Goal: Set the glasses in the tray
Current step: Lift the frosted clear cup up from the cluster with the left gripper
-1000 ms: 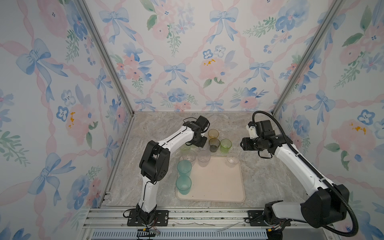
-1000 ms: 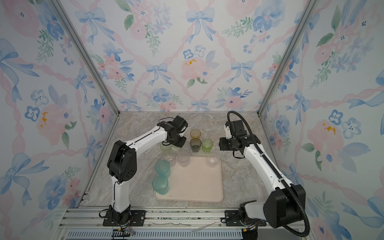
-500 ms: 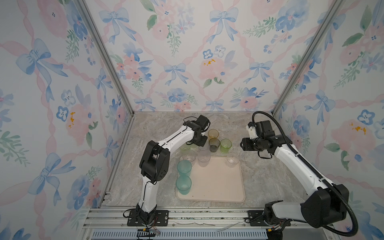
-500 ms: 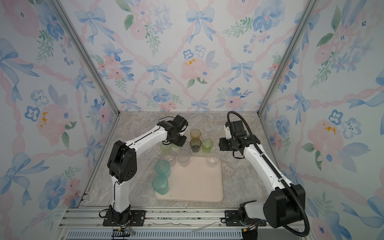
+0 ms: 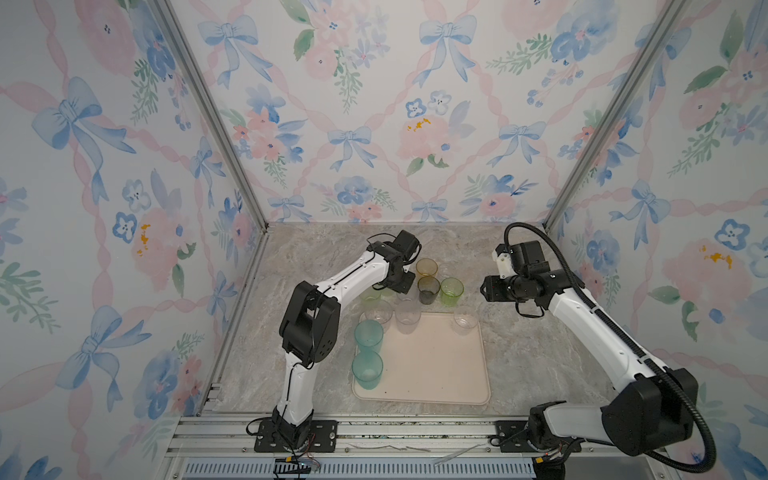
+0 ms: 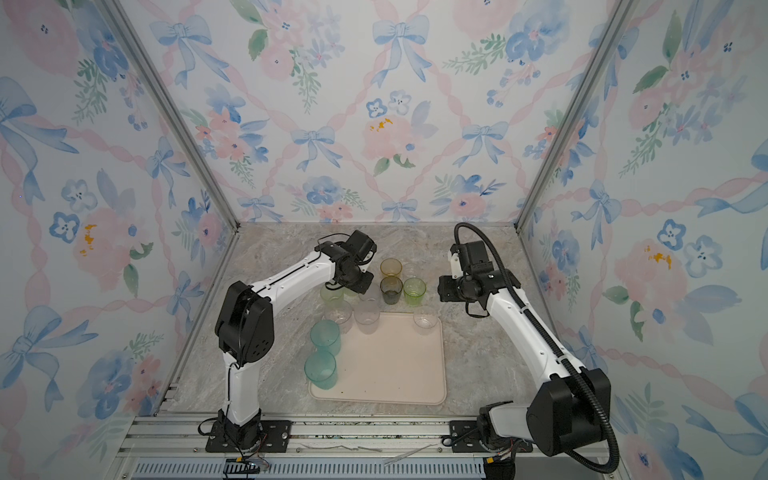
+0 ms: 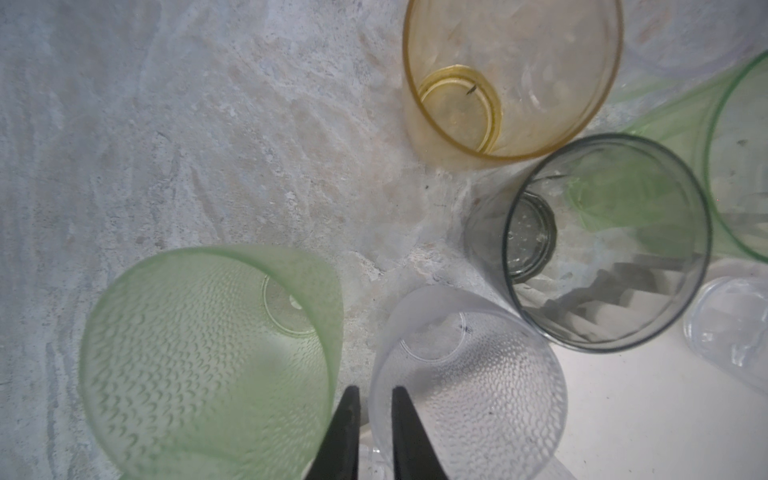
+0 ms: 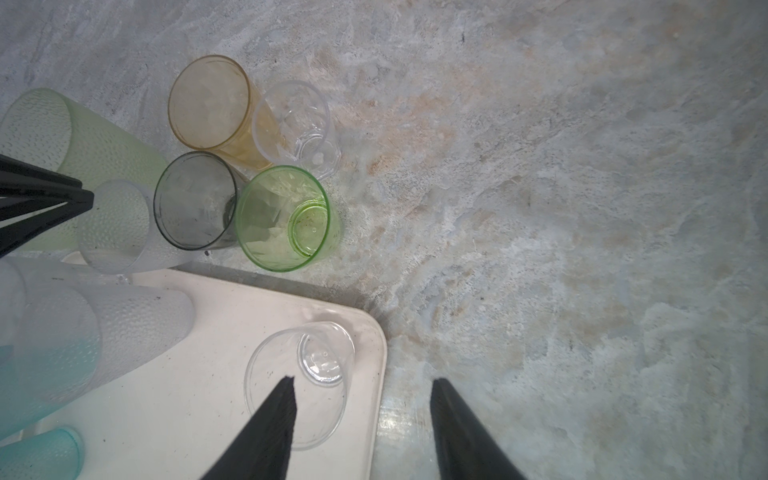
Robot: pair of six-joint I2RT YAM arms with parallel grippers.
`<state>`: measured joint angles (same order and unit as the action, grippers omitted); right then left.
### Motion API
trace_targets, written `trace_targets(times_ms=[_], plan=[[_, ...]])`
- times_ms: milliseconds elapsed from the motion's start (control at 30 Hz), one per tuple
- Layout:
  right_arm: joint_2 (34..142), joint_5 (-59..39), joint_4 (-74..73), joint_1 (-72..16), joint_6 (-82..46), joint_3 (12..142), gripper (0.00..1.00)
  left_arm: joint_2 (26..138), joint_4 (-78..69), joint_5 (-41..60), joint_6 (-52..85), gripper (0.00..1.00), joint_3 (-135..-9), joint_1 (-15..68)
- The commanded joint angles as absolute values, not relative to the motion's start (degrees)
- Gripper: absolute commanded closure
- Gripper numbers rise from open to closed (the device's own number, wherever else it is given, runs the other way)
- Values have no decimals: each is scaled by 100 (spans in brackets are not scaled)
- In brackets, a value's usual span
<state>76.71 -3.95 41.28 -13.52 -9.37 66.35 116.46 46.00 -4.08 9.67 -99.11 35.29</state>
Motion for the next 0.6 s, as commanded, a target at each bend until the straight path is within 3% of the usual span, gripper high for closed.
trace_targets(times_ms=[0,333,567], plan=[[7611,-431,4105,-1277,-858,6558,44,11769,4702,-438,942,82,-9835,3561],[7620,-426,4104,-1282,-858,6557,45,11815,4702,-428,927,82,-9813,3597],[7638,-422,4097,-1274,-855,6549,44,11856,4707,-396,903,90,-9834,3595]])
